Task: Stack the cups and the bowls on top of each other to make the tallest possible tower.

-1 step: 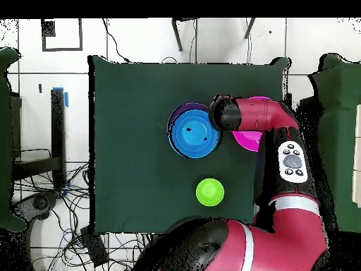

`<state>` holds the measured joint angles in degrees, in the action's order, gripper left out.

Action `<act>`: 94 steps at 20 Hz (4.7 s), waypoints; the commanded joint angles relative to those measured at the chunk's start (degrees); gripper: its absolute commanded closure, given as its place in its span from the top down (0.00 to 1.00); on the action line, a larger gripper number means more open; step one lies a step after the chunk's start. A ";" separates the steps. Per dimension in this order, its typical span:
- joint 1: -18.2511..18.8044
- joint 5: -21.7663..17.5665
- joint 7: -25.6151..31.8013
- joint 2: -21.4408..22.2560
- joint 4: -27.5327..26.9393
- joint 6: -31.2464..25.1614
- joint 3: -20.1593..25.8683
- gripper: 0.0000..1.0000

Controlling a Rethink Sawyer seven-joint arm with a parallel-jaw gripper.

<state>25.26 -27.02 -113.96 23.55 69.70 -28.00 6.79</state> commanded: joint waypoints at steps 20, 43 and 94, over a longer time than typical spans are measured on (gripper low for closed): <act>2.02 -6.98 8.17 1.44 6.76 4.19 0.93 1.00; 9.72 -6.38 17.44 2.11 6.95 -2.79 12.98 1.00; 6.98 -12.05 2.24 7.88 15.82 2.70 3.30 1.00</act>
<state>34.69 -33.43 -111.09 32.66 81.90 -27.20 13.77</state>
